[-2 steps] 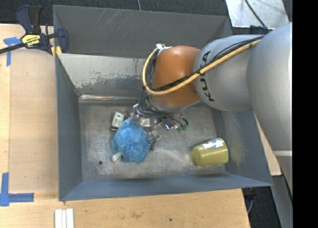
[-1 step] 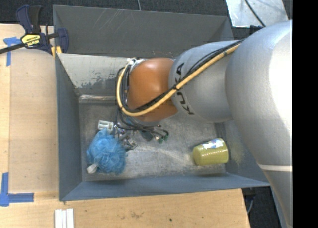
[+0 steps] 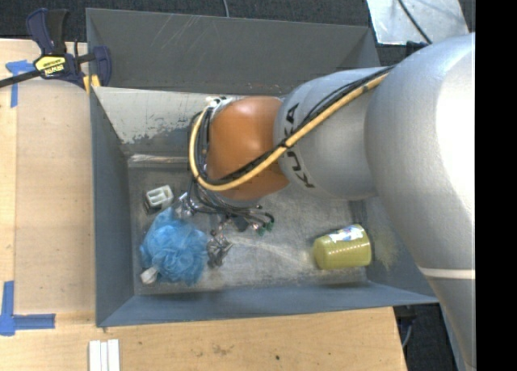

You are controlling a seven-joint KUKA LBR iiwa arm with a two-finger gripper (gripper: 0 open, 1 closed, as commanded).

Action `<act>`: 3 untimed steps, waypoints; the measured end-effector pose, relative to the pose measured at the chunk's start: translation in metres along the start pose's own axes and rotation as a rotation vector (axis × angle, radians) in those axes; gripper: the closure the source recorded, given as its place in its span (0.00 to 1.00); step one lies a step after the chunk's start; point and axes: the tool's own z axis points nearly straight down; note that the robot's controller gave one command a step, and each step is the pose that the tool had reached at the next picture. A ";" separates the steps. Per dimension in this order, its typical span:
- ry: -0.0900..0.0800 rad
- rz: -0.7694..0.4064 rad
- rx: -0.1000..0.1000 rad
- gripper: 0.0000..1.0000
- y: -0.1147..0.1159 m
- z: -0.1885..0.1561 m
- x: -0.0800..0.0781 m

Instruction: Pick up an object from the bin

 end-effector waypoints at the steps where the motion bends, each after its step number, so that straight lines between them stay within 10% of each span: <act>1: -0.005 -0.001 0.001 1.00 0.000 -0.002 -0.002; 2: 0.000 -0.001 0.000 0.00 0.000 0.000 0.000; 3: 0.000 -0.001 0.000 0.00 0.000 0.000 0.000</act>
Offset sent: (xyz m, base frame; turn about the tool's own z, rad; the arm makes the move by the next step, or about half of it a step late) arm 0.0000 0.0000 0.0000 0.0000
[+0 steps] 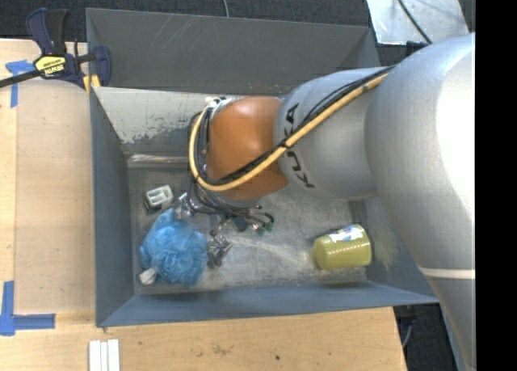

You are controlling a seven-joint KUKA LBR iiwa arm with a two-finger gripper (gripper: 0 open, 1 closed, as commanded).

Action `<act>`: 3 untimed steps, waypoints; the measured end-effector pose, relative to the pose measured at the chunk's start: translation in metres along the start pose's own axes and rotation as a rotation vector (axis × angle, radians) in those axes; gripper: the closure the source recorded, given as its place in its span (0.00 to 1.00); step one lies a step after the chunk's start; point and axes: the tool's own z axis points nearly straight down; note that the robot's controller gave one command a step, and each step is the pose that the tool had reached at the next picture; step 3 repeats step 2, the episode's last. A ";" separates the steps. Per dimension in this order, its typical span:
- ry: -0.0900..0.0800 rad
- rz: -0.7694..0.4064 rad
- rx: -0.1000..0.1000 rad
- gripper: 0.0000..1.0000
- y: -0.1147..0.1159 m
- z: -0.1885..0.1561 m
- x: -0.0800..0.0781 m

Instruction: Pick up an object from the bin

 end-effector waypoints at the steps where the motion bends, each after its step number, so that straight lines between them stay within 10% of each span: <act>1: -0.002 -0.341 0.003 1.00 0.029 -0.002 -0.040; 2: 0.001 -0.340 -0.002 0.00 0.031 0.001 -0.039; 3: 0.001 -0.340 -0.002 0.00 0.031 0.001 -0.039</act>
Offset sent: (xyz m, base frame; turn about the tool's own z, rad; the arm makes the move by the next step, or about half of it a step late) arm 0.0000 0.0000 0.0000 0.0000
